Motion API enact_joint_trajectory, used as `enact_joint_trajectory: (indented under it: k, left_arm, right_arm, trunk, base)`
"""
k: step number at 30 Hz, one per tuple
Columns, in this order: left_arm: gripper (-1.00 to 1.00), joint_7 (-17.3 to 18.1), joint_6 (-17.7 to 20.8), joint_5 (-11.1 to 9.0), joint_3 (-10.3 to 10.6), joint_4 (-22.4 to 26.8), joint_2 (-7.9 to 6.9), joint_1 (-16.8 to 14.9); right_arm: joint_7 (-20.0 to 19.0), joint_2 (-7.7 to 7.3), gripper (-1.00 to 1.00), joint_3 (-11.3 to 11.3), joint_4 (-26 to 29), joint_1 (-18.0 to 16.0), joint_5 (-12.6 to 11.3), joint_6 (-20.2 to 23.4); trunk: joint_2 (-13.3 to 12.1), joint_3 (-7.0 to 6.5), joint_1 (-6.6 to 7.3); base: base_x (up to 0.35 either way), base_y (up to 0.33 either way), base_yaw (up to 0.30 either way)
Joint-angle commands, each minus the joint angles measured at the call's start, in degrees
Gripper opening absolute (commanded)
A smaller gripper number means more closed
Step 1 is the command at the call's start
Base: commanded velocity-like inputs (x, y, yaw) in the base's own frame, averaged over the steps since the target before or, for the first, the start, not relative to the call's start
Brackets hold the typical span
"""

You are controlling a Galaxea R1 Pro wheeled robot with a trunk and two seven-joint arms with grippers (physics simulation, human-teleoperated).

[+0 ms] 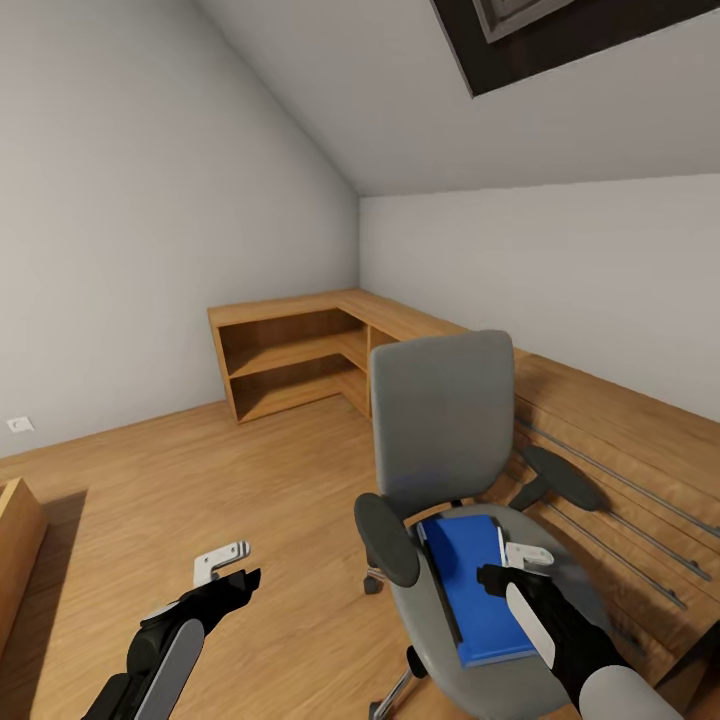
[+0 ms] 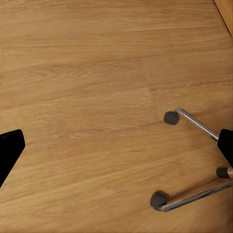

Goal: In the bedroom, organize the workspace by keeping the computer under the desk, ensuring the monitor is on the desk, placing the keyboard on the desk next to the monitor, placing the mouse on the desk next to the keyboard, moving the folder from the swivel chair onto the desk next to the mouse, stacking the notebook on top of the folder with the pen on top of the notebook, and positioning the swivel chair next to the desk.

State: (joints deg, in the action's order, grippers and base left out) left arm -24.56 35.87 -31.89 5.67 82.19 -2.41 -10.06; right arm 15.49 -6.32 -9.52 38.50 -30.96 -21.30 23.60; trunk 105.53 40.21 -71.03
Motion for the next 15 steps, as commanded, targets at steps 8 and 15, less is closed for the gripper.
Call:
enact_joint_trajectory:
  k: [8,15]
  left_arm:
    - [1.00,-0.60,0.07,-0.56,0.13,0.08,-0.06,-0.03]
    - [1.00,-0.59,0.07,-0.66,0.13,0.05,-0.06,-0.04]
  right_arm:
    - [0.51,-0.10,1.00,-0.41,0.04,0.02,-0.85,0.22]
    - [0.51,-0.10,1.00,-0.41,0.05,0.02,-0.85,0.22]
  trunk:
    - [0.82,0.43,-0.44]
    - [1.22,0.61,-0.66]
  base:
    - [0.000,0.000,0.000]
    - [0.000,0.000,0.000]
